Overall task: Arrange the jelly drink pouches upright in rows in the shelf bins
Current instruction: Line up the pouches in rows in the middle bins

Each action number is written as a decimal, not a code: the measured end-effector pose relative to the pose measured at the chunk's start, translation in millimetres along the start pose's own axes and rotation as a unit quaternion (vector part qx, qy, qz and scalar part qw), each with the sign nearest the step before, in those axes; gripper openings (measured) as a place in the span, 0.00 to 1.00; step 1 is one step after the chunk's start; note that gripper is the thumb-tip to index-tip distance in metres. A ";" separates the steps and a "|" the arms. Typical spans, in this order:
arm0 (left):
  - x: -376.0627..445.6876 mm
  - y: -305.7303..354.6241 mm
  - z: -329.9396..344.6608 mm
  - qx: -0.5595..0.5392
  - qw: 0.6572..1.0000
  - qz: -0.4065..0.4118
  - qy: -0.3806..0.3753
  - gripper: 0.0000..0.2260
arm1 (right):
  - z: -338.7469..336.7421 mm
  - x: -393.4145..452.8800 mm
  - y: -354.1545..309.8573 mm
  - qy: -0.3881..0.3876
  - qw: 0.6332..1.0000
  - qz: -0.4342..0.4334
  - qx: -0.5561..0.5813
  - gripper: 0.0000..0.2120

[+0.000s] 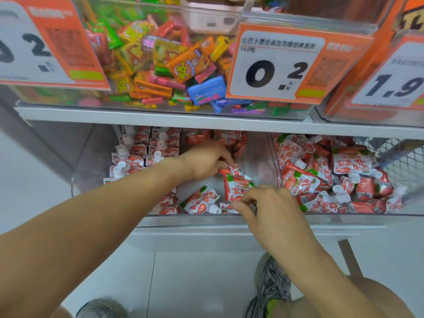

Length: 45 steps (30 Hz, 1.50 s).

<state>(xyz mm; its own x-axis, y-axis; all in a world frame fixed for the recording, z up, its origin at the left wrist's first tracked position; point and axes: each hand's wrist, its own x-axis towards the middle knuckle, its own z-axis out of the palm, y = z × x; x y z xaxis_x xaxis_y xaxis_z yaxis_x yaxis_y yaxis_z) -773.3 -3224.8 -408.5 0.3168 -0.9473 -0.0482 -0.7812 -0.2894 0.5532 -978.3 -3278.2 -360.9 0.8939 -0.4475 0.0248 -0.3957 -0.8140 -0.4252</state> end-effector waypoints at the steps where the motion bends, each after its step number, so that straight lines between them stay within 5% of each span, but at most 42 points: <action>1: -1.1 1.5 1.0 0.002 1.000 0.002 0.030 0.08 | -2.5 1.1 0.6 -0.011 1.000 0.006 0.010 0.10; 7: -3.8 0.7 1.1 -0.044 0.984 -0.074 0.153 0.08 | -6.2 -0.1 4.6 0.013 0.999 0.011 0.035 0.05; 13: -18.0 -5.1 11.1 -0.097 0.992 -0.046 -0.068 0.13 | 6.3 0.3 6.6 0.024 0.998 -0.050 0.043 0.08; 16: -18.4 1.4 3.7 -0.088 0.986 -0.052 -0.129 0.14 | -4.9 -10.0 11.3 0.128 0.985 -0.067 0.091 0.04; 22: -11.8 14.5 -17.2 -0.017 0.961 -0.064 -0.268 0.38 | -31.1 -16.9 41.3 0.232 0.962 -0.011 0.141 0.05; 28: -10.7 23.1 -18.9 0.005 0.963 -0.049 -0.264 0.39 | -21.5 -7.8 61.6 0.144 0.960 0.038 0.237 0.05; 32: -10.6 24.4 -12.5 -0.065 0.969 -0.046 -0.235 0.37 | -25.2 2.3 69.5 0.003 0.962 0.049 0.267 0.25; 39: -18.5 24.0 -2.7 -0.056 0.974 -0.055 -0.213 0.37 | -31.1 14.8 83.9 -0.069 0.947 0.046 0.311 0.28; 45: -12.2 22.1 -9.1 -0.114 0.962 -0.087 -0.233 0.23 | -31.9 21.5 89.3 -0.101 0.940 0.050 0.322 0.31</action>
<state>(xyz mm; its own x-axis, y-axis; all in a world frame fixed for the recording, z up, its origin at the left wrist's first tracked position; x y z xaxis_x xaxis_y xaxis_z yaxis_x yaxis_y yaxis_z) -789.6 -3218.3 -388.1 0.1163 -0.8614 -0.4944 -0.5828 -0.4623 0.6683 -1001.1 -3372.3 -369.5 0.9067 -0.3776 -0.1879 -0.3279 -0.3508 -0.8772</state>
